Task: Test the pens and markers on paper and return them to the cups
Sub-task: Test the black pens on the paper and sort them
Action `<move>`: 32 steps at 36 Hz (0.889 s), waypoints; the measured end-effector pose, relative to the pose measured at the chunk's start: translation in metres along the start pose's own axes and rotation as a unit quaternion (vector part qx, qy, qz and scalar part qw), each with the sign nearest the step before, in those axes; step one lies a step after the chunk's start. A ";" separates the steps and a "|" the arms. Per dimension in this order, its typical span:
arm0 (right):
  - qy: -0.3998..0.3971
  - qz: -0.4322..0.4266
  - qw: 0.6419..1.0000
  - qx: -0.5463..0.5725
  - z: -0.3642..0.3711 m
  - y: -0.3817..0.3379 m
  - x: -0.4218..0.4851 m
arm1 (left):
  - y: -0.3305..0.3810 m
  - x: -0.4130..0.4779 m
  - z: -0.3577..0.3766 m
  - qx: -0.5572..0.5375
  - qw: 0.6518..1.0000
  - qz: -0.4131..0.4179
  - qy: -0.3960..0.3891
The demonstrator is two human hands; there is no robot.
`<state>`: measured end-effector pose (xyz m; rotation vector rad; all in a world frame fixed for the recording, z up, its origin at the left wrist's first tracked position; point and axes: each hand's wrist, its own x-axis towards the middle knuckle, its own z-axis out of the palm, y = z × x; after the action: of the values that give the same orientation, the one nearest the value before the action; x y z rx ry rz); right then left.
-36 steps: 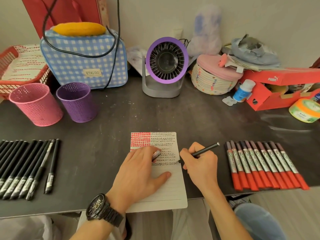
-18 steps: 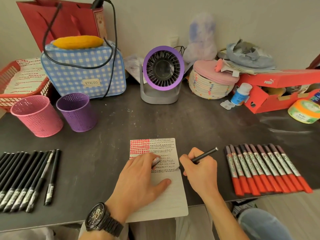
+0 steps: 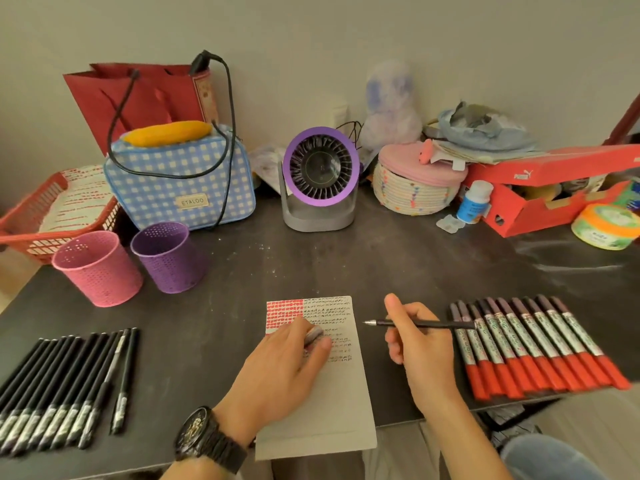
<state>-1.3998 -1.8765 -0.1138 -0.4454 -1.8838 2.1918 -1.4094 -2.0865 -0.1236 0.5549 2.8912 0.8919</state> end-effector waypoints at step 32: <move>-0.090 0.032 0.982 0.166 -0.005 -0.050 -0.062 | 0.036 -0.016 -0.046 -0.385 0.917 -0.027 0.104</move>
<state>-1.3424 -1.8864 -0.0601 -0.2557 -1.5540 2.6031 -1.3904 -2.0893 -0.0658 0.3027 2.3669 2.0145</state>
